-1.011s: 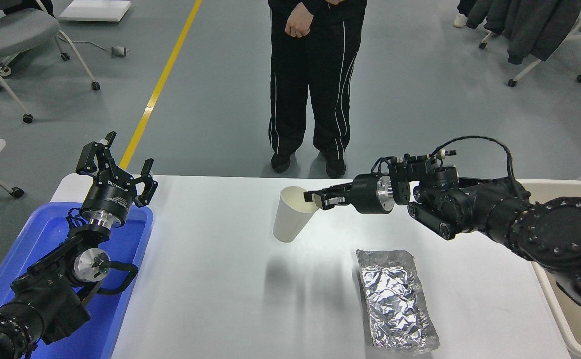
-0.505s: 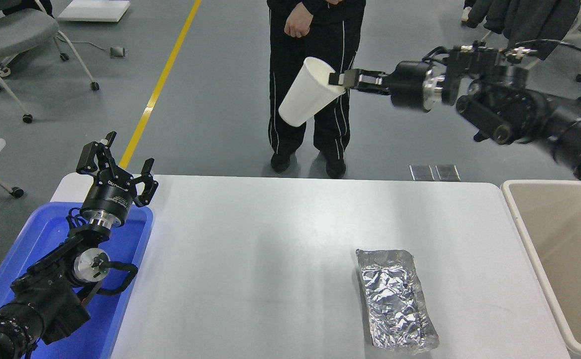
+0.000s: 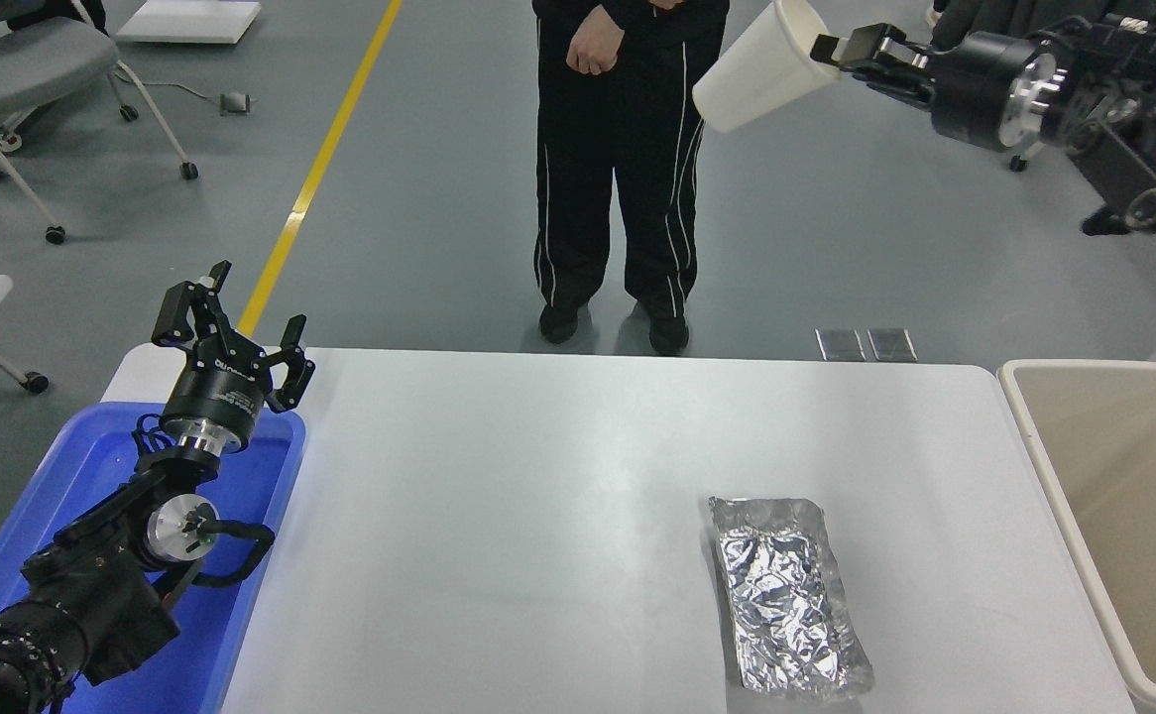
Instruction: Dispose of the paper cup in the dustbin
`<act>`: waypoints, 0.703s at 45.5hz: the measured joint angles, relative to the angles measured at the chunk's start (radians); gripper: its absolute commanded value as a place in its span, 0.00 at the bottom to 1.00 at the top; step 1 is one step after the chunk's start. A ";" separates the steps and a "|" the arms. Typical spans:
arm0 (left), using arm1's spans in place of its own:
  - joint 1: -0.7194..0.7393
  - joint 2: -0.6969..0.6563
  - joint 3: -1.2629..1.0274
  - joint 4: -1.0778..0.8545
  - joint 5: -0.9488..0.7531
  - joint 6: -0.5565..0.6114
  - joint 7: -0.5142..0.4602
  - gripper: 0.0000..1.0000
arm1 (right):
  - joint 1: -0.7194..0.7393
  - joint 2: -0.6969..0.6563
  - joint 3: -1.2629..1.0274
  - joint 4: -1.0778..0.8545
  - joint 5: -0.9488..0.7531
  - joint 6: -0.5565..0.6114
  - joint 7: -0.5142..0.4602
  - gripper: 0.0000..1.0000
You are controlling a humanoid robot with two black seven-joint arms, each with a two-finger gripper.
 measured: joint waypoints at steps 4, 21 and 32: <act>0.000 0.000 0.000 0.000 0.000 0.000 0.000 1.00 | -0.051 -0.043 0.001 -0.047 0.029 0.001 -0.015 0.00; 0.000 0.000 0.000 0.000 0.000 0.000 0.000 1.00 | -0.321 -0.143 0.032 -0.225 0.133 -0.080 -0.168 0.00; 0.000 0.000 0.000 0.000 0.000 0.000 0.000 1.00 | -0.475 -0.150 0.066 -0.256 0.148 -0.195 -0.277 0.00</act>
